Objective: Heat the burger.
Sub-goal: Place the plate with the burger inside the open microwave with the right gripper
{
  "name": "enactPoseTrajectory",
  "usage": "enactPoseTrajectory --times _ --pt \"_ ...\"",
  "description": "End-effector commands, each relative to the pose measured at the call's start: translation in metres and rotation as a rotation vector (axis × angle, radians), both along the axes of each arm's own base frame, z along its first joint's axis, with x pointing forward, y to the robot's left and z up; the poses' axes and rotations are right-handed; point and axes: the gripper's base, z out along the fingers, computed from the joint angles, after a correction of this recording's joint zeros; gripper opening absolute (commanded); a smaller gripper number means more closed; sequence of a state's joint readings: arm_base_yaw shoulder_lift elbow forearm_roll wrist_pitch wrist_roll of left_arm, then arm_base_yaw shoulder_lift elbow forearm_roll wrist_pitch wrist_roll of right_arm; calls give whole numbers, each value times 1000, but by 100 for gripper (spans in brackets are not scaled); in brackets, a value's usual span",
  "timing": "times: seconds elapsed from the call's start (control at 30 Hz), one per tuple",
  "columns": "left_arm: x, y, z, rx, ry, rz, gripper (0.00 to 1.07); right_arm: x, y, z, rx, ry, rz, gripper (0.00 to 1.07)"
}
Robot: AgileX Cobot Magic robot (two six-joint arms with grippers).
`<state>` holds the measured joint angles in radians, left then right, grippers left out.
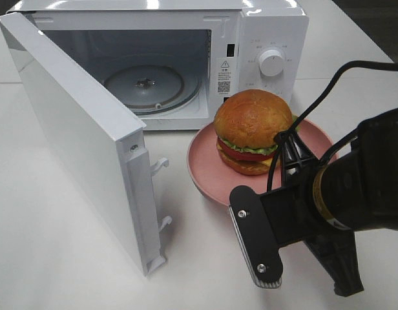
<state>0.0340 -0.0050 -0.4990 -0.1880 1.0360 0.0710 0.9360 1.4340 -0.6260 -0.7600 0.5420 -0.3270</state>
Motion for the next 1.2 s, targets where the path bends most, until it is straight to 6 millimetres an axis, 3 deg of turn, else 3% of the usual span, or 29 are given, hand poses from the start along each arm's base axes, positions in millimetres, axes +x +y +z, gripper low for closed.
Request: enactPoseTrajectory --times 0.03,0.53,1.2 --pt "-2 0 0 0 -22 0 100 8 2 4 29 -34 92 0" --pt "-2 0 0 0 -22 0 100 38 -7 16 79 -8 302 0" --pt "-2 0 0 0 -22 0 100 52 -14 26 157 25 406 0"
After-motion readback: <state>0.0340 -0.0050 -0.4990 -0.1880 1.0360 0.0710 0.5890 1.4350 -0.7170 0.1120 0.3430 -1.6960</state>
